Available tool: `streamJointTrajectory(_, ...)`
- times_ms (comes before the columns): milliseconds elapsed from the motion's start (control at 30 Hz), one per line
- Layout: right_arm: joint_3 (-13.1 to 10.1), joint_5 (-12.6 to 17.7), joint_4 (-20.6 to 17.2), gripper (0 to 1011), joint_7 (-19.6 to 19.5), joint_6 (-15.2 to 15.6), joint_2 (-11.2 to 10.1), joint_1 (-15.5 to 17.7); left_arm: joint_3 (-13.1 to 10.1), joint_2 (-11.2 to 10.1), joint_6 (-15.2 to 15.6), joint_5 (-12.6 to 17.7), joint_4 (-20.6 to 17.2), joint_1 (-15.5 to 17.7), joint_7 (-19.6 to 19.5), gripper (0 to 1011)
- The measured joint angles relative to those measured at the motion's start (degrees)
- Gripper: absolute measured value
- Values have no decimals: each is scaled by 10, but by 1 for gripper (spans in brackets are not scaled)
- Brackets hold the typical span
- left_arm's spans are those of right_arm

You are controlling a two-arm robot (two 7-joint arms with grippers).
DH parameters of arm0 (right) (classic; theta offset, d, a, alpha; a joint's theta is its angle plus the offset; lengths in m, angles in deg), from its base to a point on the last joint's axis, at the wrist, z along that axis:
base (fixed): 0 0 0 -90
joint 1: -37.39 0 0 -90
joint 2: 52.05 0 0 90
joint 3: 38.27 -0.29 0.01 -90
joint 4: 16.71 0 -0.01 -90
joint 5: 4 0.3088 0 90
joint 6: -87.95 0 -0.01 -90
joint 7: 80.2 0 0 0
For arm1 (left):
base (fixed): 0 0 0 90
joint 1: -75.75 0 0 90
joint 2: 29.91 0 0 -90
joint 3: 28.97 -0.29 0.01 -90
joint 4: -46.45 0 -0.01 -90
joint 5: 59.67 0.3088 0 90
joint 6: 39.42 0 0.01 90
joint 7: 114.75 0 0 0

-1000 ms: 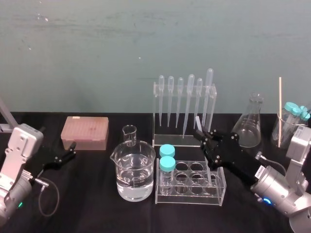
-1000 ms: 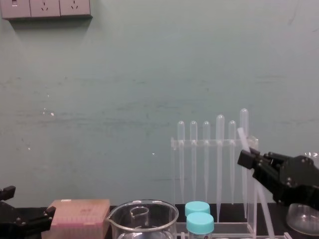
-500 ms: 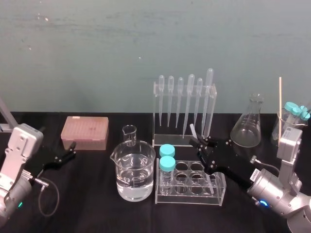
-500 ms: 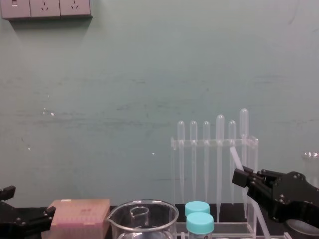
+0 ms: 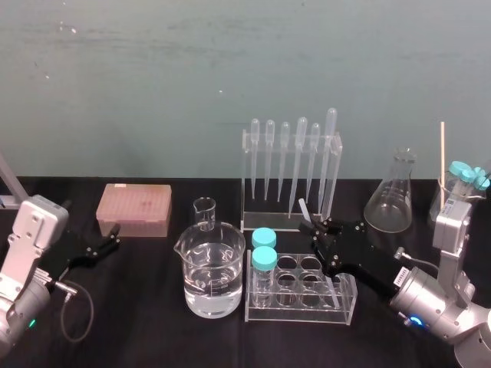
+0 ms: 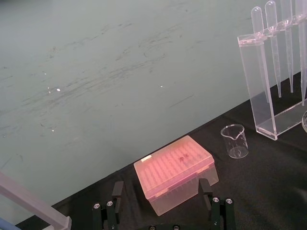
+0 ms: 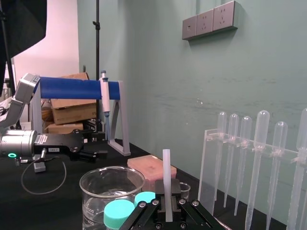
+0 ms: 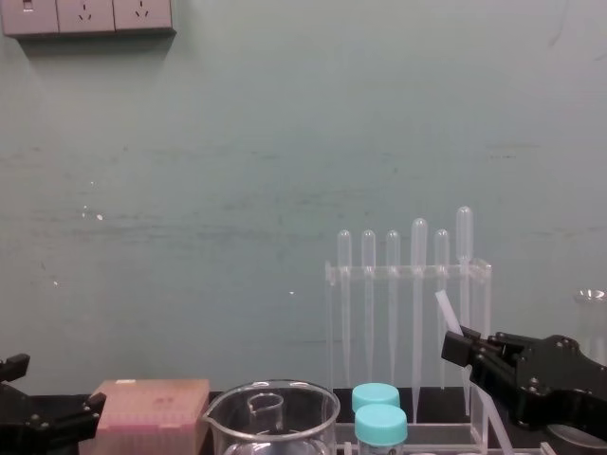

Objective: Pick up the stirring rod with one hand, then place it down.

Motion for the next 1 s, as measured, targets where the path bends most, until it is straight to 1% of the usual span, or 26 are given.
streamJointTrajectory(467, -1, 1, 0, 69, 1, -3, 1, 0, 0, 0, 0, 0, 0, 0, 0, 1000)
streamJointTrajectory(600, -1, 1, 0, 160, 1, -4, 1, 0, 0, 0, 0, 0, 0, 0, 0, 1000)
streamJointTrajectory(700, -1, 1, 0, 255, 1, -4, 1, 0, 0, 0, 0, 0, 0, 0, 0, 1000)
streamJointTrajectory(733, -1, 1, 0, 314, 1, -4, 1, 0, 0, 0, 0, 0, 0, 0, 0, 1000)
streamJointTrajectory(767, -1, 1, 0, 314, 1, -4, 1, 0, 0, 0, 0, 0, 0, 0, 0, 1000)
streamJointTrajectory(800, -1, 1, 0, 354, 1, -4, 1, 0, 0, 0, 0, 0, 0, 0, 0, 1000)
streamJointTrajectory(833, -1, 1, 0, 371, 1, -4, 1, 0, 0, 0, 0, 0, 0, 0, 0, 1000)
streamJointTrajectory(867, -1, 1, 0, 426, 1, -4, 1, 0, 0, 0, 0, 0, 0, 0, 0, 1000)
streamJointTrajectory(933, -1, 1, 0, 477, 2, -4, 1, 0, 0, 0, 0, 0, 0, 0, 0, 1000)
streamJointTrajectory(967, -1, 1, 0, 537, 2, -5, 1, 0, 0, 0, 0, 0, 0, 0, 0, 1000)
streamJointTrajectory(1000, -1, 1, 0, 560, 2, -5, 1, 0, 0, 0, 0, 0, 0, 0, 0, 1000)
